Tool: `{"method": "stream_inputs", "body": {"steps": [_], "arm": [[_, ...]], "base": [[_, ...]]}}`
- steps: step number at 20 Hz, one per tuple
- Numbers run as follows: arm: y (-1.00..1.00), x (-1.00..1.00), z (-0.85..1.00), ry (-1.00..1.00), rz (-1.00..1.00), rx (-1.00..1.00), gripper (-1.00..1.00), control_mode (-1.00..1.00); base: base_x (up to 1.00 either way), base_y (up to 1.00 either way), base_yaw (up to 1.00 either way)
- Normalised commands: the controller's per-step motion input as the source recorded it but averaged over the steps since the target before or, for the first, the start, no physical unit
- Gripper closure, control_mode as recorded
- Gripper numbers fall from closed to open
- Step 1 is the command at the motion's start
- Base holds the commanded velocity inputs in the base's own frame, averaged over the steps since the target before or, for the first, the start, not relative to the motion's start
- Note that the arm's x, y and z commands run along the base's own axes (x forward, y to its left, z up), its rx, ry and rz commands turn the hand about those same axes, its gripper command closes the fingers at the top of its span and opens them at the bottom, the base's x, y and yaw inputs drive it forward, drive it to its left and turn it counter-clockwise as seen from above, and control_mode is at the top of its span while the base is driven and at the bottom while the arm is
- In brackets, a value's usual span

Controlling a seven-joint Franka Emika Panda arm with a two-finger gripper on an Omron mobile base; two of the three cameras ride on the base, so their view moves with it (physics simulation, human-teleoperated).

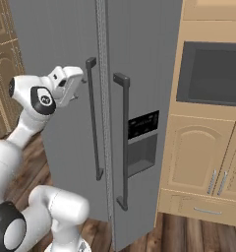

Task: Move the hot dog bun to the plate on the dining table and place the condiment next to that plate. Then navigate to the fridge and take the sausage and place it on the plate as well.

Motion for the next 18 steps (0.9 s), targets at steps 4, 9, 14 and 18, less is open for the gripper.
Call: {"method": "stream_inputs", "body": {"steps": [4,9,14,18], "arm": [[-0.13,0.85,-0.08,0.17,-0.09,-0.14,-1.0,-1.0],[-0.45,0.56,-0.01,0.05,-0.03,-0.08,-1.0,-1.0],[-0.61,0.32,-0.05,0.0,-0.01,-0.03,-1.0,-1.0],[-0.64,0.08,-0.01,0.0,0.0,-0.01,-1.0,-1.0]], "base": [[0.0,0.0,0.0],[0.0,0.0,0.0],[0.0,0.0,0.0],[0.0,0.0,0.0]]}}
